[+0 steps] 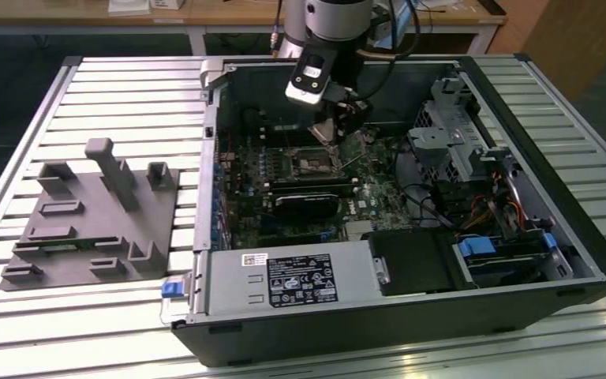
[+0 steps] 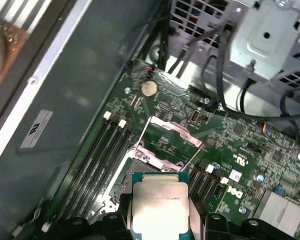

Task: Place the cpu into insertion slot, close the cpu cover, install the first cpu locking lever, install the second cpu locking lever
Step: 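Place the cpu into insertion slot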

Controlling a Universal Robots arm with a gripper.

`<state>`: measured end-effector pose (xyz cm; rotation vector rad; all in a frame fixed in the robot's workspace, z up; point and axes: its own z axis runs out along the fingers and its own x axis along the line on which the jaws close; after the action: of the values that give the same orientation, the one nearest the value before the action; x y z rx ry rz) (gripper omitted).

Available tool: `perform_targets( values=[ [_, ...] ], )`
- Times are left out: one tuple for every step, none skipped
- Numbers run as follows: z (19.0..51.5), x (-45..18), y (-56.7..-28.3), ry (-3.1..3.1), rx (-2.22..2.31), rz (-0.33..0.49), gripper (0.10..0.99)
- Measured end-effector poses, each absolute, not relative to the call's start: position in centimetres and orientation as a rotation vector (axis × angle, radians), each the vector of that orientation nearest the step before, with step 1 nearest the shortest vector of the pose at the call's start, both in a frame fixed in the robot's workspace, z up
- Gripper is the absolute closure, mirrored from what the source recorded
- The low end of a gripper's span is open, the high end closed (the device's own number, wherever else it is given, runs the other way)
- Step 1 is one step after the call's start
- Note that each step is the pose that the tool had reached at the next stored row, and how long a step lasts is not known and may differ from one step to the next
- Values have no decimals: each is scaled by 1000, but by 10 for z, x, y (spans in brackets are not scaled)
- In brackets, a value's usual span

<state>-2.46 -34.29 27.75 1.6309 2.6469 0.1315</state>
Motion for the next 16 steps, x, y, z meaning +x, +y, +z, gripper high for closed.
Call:
perform_targets(
  values=[
    [277, -25, -343, 2636, 1648, 131, 549],
    [277, -25, -343, 2625, 1664, 131, 549],
    [277, -25, -343, 2613, 1682, 131, 549],
    [277, -25, -343, 2599, 1702, 130, 549],
    [276, -25, -343, 2585, 1722, 130, 549],
    [276, -25, -343, 2571, 1742, 129, 549],
    [276, -25, -343, 2557, 1761, 129, 549],
    [276, -25, -343, 2543, 1780, 128, 549],
    [275, -25, -343, 2529, 1799, 128, 549],
    [275, -25, -343, 2513, 1820, 127, 549],
    [275, -25, -343, 2497, 1841, 127, 549],
    [275, -25, -343, 2481, 1861, 126, 549],
    [275, -25, -343, 2466, 1880, 126, 549],
    [275, -25, -343, 2449, 1901, 125, 549],
    [274, -25, -343, 2431, 1923, 125, 549],
    [274, -25, -343, 2413, 1944, 124, 549]
  ],
)
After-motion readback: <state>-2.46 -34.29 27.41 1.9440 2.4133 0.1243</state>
